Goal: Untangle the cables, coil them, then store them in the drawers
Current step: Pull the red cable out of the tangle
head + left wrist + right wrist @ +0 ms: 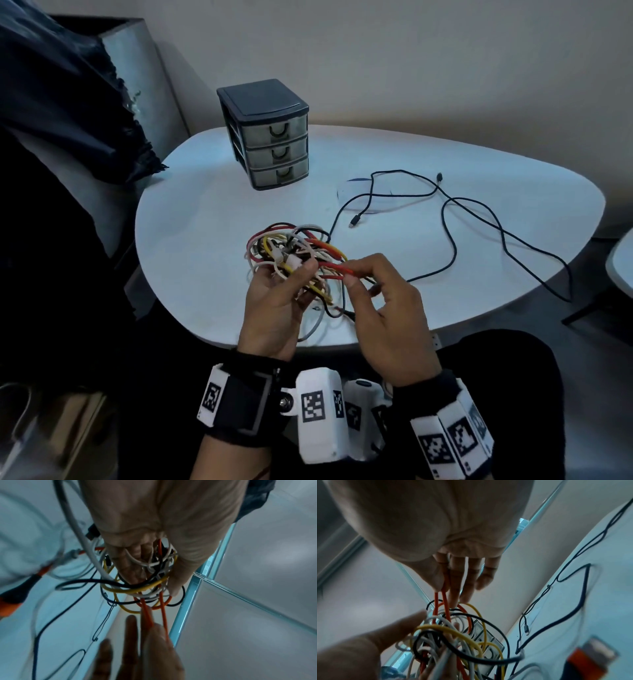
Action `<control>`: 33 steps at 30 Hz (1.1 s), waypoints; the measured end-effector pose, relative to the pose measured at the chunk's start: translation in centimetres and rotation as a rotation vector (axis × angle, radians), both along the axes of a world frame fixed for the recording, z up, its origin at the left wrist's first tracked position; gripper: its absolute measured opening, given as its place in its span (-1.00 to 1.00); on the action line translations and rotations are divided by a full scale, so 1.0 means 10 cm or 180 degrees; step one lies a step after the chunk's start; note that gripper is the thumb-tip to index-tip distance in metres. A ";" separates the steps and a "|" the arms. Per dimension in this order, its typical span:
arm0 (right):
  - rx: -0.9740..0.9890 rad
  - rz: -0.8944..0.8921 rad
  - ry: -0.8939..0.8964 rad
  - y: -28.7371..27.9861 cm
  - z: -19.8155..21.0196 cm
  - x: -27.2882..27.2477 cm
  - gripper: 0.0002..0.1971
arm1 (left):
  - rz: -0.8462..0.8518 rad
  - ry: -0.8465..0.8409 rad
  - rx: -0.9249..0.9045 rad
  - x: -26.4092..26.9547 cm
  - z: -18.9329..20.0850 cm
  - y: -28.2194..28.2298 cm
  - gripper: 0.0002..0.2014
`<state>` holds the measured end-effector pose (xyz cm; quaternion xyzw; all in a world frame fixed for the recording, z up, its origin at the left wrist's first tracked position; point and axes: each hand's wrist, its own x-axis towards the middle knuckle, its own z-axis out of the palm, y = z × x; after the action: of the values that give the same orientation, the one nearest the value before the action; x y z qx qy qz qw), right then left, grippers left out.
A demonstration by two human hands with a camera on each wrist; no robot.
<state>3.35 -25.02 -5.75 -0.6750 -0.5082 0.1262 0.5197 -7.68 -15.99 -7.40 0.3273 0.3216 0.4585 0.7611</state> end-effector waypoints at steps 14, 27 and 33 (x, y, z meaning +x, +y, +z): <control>0.0339 -0.0422 0.0214 0.02 0.00 0.23 -0.85 | 0.0055 0.0503 0.0480 0.04 -0.07 -0.05 -0.49; -0.0117 -0.0817 0.1943 0.11 0.04 0.26 -0.63 | 0.0243 0.0505 0.0557 0.04 -0.02 -0.03 -0.45; 0.0223 -0.0742 0.1667 0.05 0.08 0.29 -0.66 | 0.0546 0.0773 0.0713 0.02 -0.06 0.05 -0.42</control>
<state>6.23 -24.49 -4.94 -0.6550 -0.2798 0.2180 0.6672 -7.47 -15.52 -8.00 0.4342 0.3847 0.5118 0.6336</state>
